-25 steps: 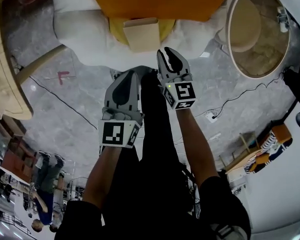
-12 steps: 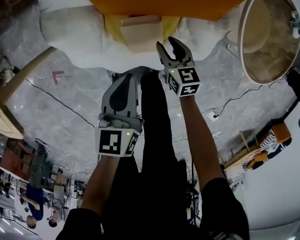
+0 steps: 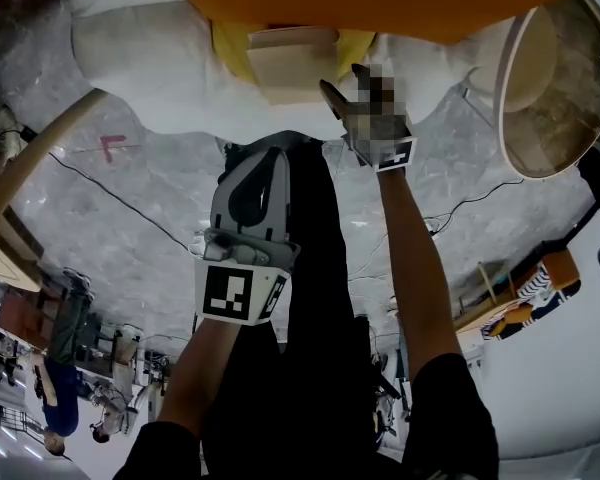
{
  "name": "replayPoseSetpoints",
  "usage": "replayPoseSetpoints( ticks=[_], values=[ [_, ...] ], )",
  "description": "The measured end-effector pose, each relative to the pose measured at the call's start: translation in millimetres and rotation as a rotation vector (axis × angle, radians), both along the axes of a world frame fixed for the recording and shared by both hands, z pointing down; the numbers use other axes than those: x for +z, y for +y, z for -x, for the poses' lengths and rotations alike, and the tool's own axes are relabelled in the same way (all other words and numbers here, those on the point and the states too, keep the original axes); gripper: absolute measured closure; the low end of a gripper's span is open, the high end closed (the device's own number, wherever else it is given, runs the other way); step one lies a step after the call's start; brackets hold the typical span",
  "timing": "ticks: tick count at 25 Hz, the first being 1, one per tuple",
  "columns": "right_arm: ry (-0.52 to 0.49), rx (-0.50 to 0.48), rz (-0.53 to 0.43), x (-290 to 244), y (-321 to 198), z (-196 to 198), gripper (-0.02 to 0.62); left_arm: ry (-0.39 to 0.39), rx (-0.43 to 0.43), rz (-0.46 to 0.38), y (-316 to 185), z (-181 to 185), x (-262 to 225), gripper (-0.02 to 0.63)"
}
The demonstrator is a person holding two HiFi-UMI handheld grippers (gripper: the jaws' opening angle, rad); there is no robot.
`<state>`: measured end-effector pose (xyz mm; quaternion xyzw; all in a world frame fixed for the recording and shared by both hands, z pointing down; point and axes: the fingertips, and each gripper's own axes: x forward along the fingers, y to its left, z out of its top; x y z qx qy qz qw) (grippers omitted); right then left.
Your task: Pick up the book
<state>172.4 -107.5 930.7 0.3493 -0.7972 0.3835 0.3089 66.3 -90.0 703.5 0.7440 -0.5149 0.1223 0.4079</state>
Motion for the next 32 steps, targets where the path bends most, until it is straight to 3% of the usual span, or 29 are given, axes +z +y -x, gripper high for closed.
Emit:
replayPoseSetpoints(
  ticks=[10,22,32],
  values=[
    [-0.055,-0.128,0.077,32,-17,18,0.265,-0.004,-0.020,0.008,-3,5,11,0.604],
    [-0.066,-0.305,0.127,50,-9,29,0.262,-0.006,-0.035,0.023,-3,9,21,0.604],
    [-0.076,-0.315,0.162,59,-12,43,0.264,-0.002,-0.045,0.015,-7,18,22,0.604]
  ],
)
